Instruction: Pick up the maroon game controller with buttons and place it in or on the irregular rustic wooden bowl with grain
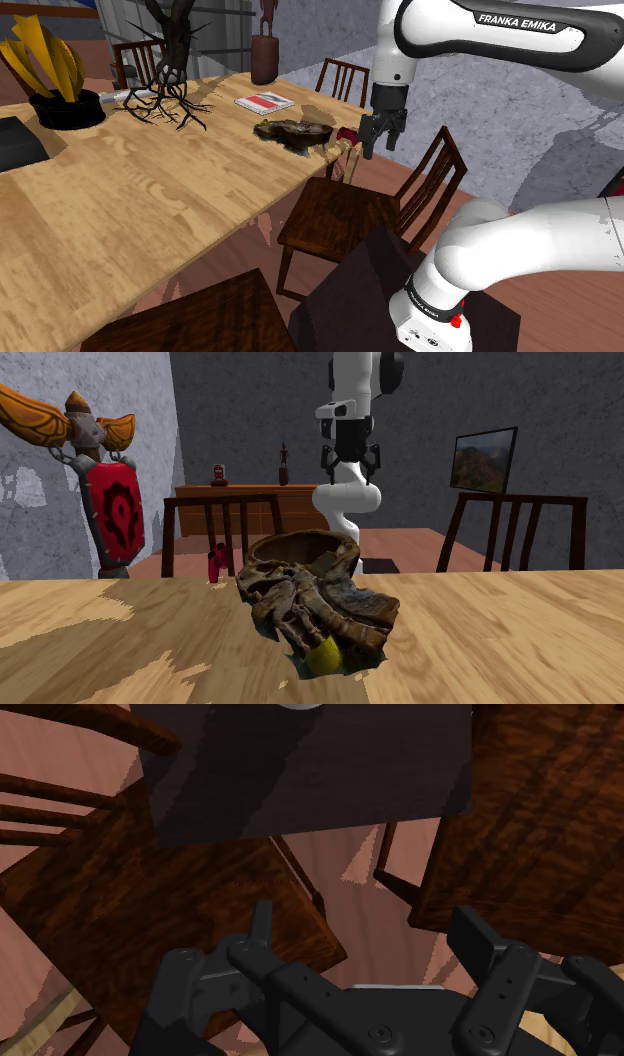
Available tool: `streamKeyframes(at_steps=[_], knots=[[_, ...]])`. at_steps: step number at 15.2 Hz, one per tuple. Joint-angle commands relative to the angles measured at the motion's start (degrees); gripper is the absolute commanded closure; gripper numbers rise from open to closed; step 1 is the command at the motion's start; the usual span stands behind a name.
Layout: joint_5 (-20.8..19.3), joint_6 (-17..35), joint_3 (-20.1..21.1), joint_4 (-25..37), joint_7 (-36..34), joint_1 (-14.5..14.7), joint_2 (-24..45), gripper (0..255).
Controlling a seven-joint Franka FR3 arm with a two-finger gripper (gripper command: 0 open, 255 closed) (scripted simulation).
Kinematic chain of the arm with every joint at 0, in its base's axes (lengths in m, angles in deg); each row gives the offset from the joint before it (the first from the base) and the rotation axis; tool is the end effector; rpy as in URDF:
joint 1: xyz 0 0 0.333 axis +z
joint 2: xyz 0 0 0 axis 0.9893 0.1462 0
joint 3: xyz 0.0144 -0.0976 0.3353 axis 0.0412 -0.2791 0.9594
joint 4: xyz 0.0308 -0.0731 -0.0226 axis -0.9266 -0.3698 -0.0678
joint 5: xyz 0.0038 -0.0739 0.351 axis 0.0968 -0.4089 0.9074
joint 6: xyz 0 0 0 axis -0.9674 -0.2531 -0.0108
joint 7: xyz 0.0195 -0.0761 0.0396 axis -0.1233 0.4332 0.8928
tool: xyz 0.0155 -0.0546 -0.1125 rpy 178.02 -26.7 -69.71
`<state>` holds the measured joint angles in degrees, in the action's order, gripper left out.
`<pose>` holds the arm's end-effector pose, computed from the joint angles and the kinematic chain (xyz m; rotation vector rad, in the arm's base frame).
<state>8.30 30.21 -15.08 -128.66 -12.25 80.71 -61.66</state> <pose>0.2257 -0.0091 0.5681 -3.1052 0.2323 0.2796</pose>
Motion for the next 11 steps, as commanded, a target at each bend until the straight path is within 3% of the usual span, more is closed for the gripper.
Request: streamKeyframes(at_steps=[1, 11], knots=[[0.0, 0.0, 0.0, 0.0, 0.0, 0.0, 0.0, 0], [-7.6, 12.1, -11.9, 3.6, 17.8, -1.0, 12.2, 0]])
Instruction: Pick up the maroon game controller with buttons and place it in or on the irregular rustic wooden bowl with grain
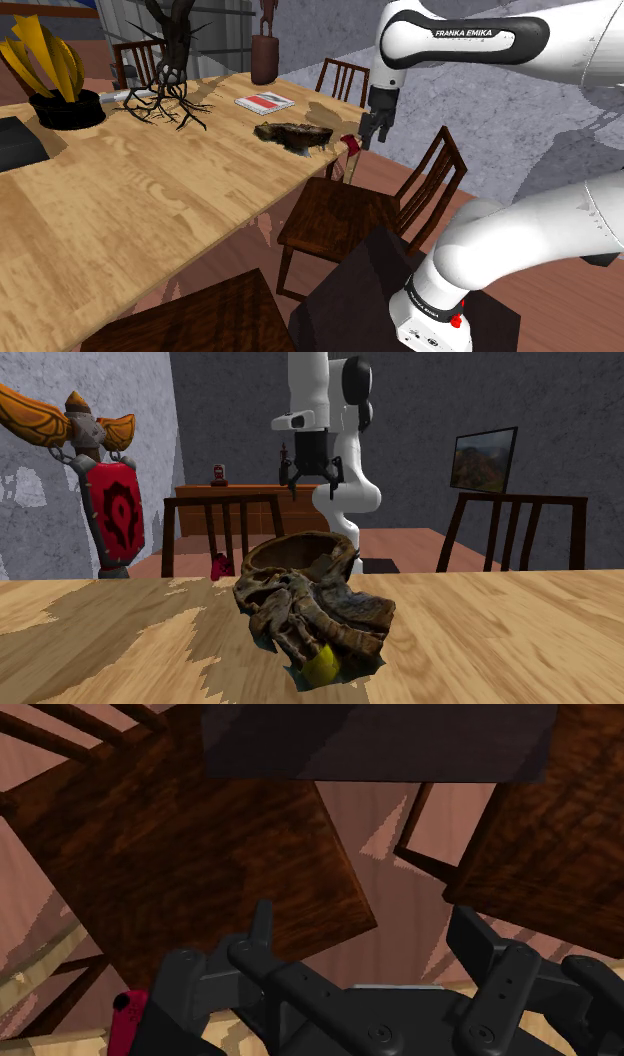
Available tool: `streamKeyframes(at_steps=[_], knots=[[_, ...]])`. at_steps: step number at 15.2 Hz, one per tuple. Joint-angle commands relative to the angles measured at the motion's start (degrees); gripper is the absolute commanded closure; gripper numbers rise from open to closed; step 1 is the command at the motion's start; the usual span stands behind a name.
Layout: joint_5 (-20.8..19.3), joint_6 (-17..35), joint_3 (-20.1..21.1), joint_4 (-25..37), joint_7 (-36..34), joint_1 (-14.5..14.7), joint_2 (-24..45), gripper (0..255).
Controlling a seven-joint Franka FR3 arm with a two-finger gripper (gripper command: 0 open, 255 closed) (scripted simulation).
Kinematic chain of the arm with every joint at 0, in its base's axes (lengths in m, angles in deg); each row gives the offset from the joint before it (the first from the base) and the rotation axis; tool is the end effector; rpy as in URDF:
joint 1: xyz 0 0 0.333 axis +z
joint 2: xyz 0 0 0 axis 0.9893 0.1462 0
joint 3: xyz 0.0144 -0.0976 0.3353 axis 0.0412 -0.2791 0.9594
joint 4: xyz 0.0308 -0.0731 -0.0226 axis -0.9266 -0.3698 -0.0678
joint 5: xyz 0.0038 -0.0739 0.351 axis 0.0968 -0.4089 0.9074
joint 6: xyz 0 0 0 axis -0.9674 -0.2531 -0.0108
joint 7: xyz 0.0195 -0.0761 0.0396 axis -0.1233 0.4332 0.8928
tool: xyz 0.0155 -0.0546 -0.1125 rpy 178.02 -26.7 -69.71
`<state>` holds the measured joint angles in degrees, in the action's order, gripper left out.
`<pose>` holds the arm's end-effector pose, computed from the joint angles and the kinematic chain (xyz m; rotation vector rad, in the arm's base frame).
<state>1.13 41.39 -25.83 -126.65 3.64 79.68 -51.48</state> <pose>0.2844 -0.0994 0.5444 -3.1072 0.0410 0.2050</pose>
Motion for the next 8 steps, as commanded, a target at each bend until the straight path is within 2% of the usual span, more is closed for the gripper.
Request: streamKeyframes(at_steps=[1, 8], knots=[[-0.8, 2.1, -2.3, 2.4, 3.6, 0.1, 3.6, 0], [-0.3, 9.3, -9.6, 10.3, 16.3, 0.8, 16.4, 0]])
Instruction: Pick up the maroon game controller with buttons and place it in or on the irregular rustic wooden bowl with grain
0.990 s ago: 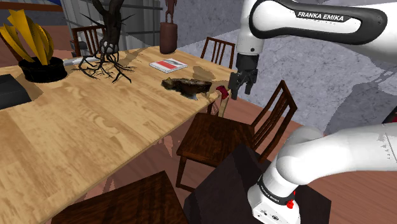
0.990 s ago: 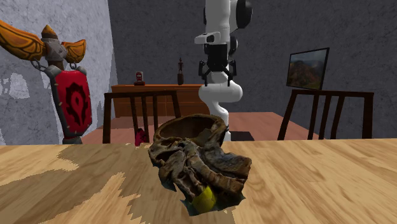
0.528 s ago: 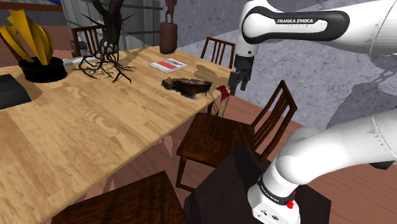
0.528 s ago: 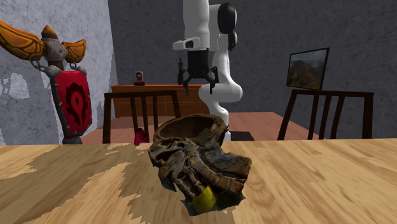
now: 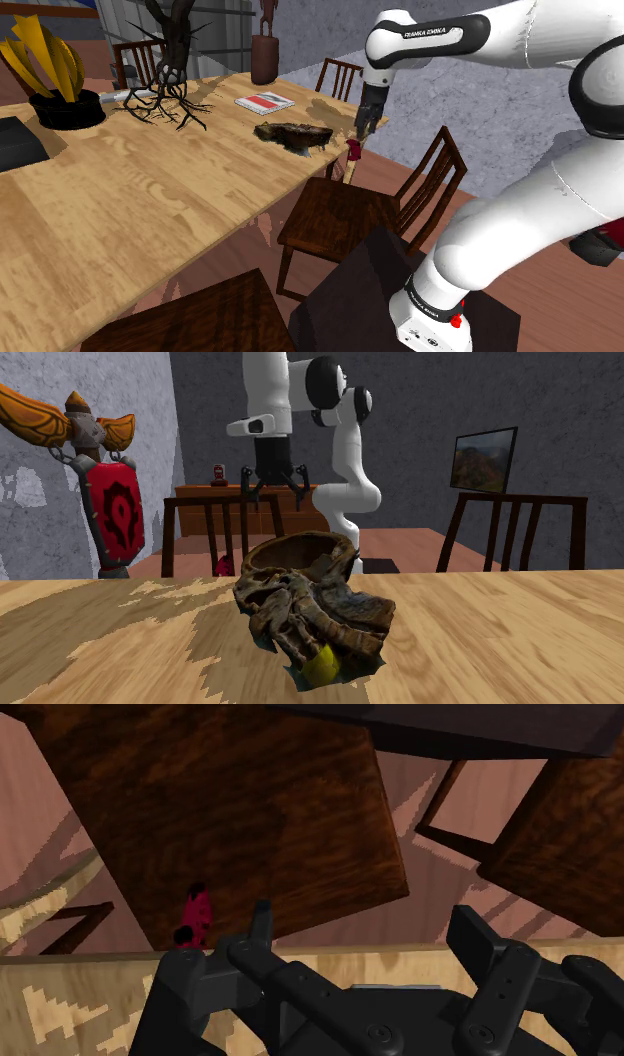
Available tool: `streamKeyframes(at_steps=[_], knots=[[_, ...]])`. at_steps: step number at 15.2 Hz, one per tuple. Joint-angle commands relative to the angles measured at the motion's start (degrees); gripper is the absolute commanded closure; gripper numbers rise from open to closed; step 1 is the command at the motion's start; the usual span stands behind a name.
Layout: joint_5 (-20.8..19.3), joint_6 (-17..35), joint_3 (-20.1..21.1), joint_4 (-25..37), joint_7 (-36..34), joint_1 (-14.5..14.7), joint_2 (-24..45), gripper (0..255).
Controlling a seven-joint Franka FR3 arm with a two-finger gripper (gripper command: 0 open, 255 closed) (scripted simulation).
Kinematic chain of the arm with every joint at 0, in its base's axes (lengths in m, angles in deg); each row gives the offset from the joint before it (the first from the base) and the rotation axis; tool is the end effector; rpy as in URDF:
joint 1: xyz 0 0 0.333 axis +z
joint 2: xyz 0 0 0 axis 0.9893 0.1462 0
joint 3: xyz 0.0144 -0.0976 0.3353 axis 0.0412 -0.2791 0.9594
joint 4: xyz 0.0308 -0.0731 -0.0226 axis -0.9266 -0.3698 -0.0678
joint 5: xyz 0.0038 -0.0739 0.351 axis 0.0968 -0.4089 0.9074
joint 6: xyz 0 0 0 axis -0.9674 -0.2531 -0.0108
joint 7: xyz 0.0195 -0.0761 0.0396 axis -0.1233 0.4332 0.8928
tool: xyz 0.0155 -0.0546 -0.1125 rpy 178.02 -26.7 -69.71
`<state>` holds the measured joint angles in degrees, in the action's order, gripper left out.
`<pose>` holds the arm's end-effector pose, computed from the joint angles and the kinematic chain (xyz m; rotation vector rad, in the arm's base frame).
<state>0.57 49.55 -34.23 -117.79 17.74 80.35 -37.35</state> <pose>0.3554 -0.1728 0.5325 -3.0995 -0.1298 0.1342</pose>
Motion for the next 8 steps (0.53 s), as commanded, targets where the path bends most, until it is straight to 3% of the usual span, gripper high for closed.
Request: streamKeyframes(at_steps=[1, 8], knots=[[0.8, 2.0, -2.2, 2.9, 4.1, 0.2, 4.3, 0], [7.7, 5.8, -7.4, 15.5, 18.1, -0.1, 20.0, 0]])
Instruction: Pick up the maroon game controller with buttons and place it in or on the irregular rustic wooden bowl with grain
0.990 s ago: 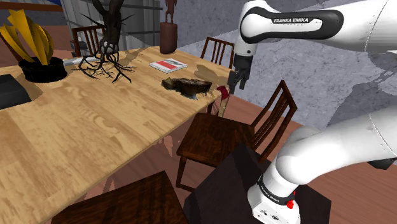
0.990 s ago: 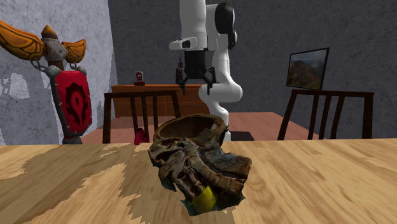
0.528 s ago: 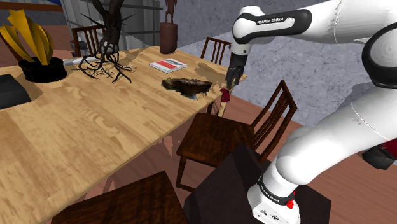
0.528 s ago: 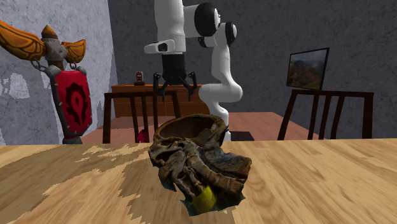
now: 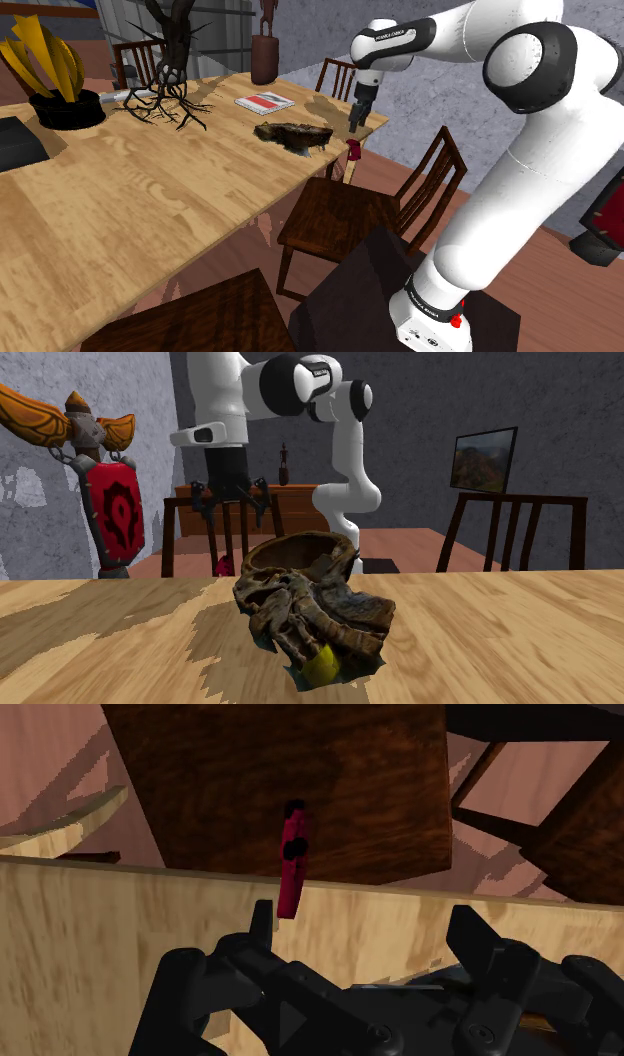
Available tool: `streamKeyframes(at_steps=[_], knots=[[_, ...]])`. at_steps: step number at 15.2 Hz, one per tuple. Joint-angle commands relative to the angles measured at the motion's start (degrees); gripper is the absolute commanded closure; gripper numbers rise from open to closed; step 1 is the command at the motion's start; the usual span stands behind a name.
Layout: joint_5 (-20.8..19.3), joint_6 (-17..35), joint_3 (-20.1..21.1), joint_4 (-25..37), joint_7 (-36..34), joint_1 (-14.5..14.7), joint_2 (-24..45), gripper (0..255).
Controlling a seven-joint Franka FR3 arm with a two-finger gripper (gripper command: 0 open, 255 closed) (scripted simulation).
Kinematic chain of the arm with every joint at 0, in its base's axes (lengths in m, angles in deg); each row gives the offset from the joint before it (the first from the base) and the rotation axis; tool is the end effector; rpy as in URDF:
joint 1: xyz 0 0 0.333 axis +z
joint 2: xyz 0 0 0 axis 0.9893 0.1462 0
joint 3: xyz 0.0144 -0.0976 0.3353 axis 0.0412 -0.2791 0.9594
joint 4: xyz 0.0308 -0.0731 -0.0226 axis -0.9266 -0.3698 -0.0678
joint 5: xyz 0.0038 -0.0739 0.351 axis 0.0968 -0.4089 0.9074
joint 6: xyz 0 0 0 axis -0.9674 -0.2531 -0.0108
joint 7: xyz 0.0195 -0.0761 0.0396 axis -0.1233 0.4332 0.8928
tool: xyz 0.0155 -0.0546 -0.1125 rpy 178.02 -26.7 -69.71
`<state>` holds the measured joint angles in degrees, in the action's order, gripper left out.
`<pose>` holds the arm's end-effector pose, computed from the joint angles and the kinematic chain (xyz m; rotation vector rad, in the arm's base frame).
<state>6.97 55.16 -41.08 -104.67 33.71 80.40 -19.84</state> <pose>0.4371 -0.2429 0.5119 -3.0817 -0.2966 0.0661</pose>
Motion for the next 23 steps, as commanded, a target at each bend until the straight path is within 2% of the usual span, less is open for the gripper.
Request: streamKeyframes(at_steps=[1, 3, 10, 18, 19, 23], knots=[[2.7, 0.4, -1.0, 4.5, 4.2, -0.4, 4.9, 0], [4.6, 0.4, -1.3, 7.6, 6.8, -1.1, 8.2, 0], [5.3, 6.0, -1.1, 2.9, 7.3, -1.2, 9.3, 0], [5.3, 6.0, -1.1, 2.9, 7.3, -1.2, 9.3, 0], [5.3, 6.0, -1.1, 2.9, 7.3, -1.2, 9.3, 255], [5.3, 6.0, -1.1, 2.9, 7.3, -1.2, 9.3, 255]])
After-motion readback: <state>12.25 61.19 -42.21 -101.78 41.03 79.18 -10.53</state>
